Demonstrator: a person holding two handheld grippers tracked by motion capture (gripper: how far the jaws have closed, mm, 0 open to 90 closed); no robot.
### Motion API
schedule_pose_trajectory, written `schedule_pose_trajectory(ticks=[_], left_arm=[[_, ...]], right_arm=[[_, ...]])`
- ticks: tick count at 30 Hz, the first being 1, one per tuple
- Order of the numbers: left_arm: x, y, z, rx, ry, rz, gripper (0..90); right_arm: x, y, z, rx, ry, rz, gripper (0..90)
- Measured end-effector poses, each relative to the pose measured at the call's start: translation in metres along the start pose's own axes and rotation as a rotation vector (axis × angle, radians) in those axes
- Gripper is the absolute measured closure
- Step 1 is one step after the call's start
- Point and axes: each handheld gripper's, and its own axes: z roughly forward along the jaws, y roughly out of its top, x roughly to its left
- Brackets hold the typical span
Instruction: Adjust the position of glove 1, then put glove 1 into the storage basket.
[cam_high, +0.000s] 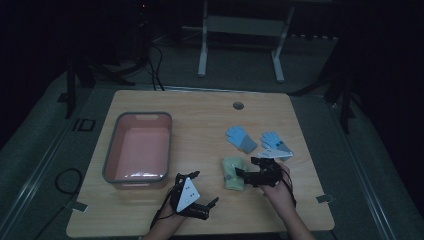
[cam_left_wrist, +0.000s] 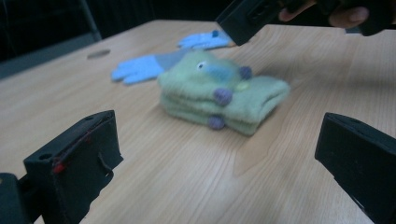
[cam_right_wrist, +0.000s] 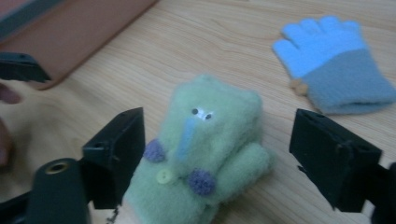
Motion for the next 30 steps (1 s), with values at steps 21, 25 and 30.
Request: schedule_pose_trajectory(ticks=[21,25,30], left_arm=[[0.004,0.032,0.028,0.077,-0.287,-0.008,8.1],[0.005,0.035,0.036,0.078,-0.287,0.056,15.0],[0.006,0.037,0.048,0.105,-0.317,0.126,23.5]], right_arm=[[-0.019,0.02,-0.002,0.012,0.136,-0.096,13.6],[-0.022,0.025,0.007,0.016,0.121,-0.133,29.5],[-0.025,0.028,0.021,0.052,0.121,-0.156,42.7]])
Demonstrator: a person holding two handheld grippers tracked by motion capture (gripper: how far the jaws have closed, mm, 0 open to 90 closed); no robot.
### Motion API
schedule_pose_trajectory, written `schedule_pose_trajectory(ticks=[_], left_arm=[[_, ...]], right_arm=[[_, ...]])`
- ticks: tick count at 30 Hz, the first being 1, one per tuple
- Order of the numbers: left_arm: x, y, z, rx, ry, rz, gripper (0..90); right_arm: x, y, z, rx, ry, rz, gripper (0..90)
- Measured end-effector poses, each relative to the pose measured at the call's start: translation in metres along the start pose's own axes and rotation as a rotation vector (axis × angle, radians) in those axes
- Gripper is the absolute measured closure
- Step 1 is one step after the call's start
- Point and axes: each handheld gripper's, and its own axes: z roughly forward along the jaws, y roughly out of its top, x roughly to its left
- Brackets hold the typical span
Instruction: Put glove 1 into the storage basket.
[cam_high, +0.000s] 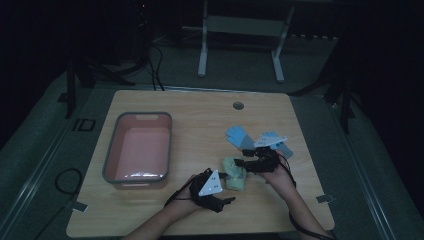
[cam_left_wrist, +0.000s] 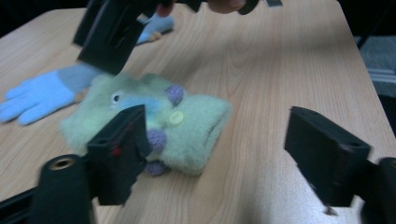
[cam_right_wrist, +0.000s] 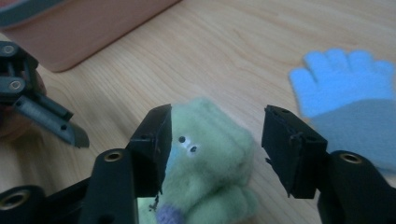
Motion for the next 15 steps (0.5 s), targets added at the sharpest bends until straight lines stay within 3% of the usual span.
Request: schedule_pose_trajectory(ticks=[9,11,14,15], left_arm=[[0.009,0.006,0.022,0.073,-0.052,0.058,39.0],[0.012,0.005,0.026,0.099,-0.073,0.055,43.6],[0.012,0.002,0.031,0.134,-0.069,0.07,43.7],[0.013,0.002,0.032,0.134,-0.068,0.065,43.7]], right_arm=[[-0.011,-0.006,0.03,0.067,0.015,0.046,40.9],[-0.013,-0.01,0.035,0.094,0.04,0.058,38.6],[-0.014,-0.016,0.043,0.158,0.06,0.069,34.3],[-0.015,-0.018,0.044,0.151,0.076,0.078,35.9]])
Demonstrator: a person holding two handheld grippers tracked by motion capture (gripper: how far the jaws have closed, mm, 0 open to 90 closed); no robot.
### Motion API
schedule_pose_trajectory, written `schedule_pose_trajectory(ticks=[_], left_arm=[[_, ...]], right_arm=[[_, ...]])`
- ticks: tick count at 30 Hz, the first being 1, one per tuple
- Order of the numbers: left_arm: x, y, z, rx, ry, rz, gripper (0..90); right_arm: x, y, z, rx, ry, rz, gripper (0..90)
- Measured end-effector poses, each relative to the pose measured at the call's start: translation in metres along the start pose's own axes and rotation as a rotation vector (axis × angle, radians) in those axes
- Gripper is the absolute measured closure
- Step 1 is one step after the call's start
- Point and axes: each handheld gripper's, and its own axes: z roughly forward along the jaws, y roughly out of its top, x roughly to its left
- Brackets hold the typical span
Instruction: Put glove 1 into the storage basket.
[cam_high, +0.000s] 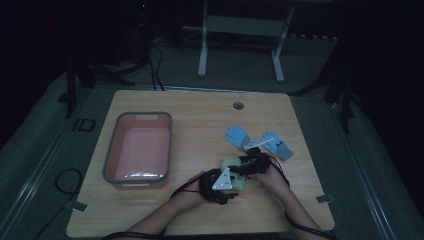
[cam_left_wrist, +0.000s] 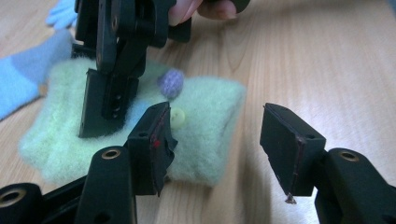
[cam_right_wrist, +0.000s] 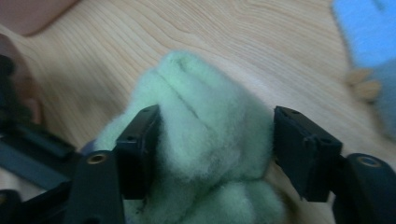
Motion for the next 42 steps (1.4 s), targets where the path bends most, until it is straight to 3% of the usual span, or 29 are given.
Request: schedule_pose_trajectory(ticks=[2,3,5,8,12,14,15,18,23,26,28,39,42], left_arm=[[0.001,0.0,0.0,0.004,0.002,0.005,43.7],[0.001,0.0,0.001,0.006,0.004,0.009,43.7],[0.001,-0.001,0.003,0.017,0.018,0.023,43.8],[-0.002,-0.002,0.007,0.041,0.052,0.066,44.8],[-0.006,0.0,0.011,0.078,0.118,0.132,53.5],[-0.004,0.001,0.012,0.076,0.126,0.109,56.4],[-0.001,0.002,0.012,0.069,0.111,0.081,65.3],[0.004,0.005,0.009,0.074,0.098,0.061,73.6],[0.007,0.01,0.003,0.081,0.096,0.035,75.5],[0.009,0.012,-0.001,0.089,0.101,0.041,75.9],[0.013,0.015,-0.01,0.097,0.103,0.032,76.0],[0.023,0.024,-0.046,0.11,0.101,0.023,75.9],[0.028,0.029,-0.064,0.112,0.106,0.021,75.8]], right_arm=[[-0.002,-0.002,0.001,-0.007,0.021,0.016,38.5],[-0.005,-0.004,0.001,-0.024,0.061,0.035,45.7],[-0.005,-0.005,0.001,-0.025,0.072,0.028,52.8],[-0.003,-0.004,0.0,-0.017,0.066,0.018,57.4],[-0.001,-0.002,-0.001,-0.006,0.054,0.01,61.0],[0.0,-0.003,-0.001,-0.007,0.052,0.008,62.0],[0.001,-0.003,-0.001,-0.01,0.049,0.013,63.9],[0.002,-0.003,-0.002,-0.017,0.041,0.02,67.0],[0.003,0.001,-0.006,-0.025,0.053,0.033,70.7],[0.004,0.003,-0.006,-0.034,0.062,0.042,71.1],[0.005,0.008,-0.008,-0.06,0.086,0.066,71.3],[0.023,0.034,-0.012,-0.087,0.113,0.031,71.2],[0.031,0.046,-0.015,-0.105,0.124,0.021,71.2]])
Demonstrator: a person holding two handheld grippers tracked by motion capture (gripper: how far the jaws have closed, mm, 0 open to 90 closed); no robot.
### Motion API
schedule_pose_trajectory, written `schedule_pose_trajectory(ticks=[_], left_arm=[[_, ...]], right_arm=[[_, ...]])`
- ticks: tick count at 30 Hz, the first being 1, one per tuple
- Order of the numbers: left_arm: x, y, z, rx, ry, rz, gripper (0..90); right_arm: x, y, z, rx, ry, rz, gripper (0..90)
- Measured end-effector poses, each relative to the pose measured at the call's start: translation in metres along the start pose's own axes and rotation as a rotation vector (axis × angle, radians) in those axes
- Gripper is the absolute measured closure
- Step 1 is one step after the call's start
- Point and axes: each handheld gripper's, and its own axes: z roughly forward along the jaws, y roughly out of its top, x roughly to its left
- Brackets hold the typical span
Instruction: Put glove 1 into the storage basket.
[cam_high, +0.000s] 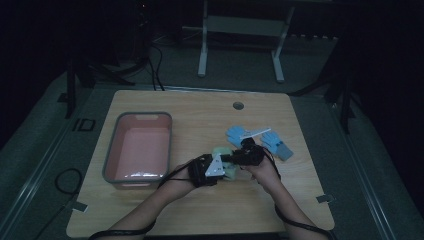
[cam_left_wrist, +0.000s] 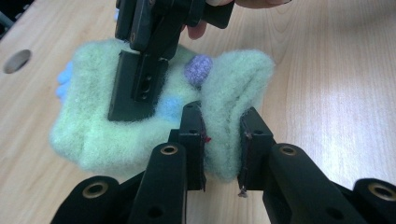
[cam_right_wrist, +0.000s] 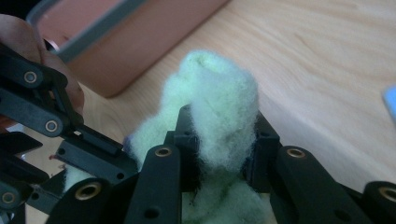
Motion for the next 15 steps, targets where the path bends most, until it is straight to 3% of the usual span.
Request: schedule_pose_trajectory(ticks=[15], left_arm=[[0.019,-0.001,-0.042,0.058,0.036,-0.002,75.8]], right_arm=[[0.028,0.045,0.014,-0.005,0.015,-0.074,71.2]])
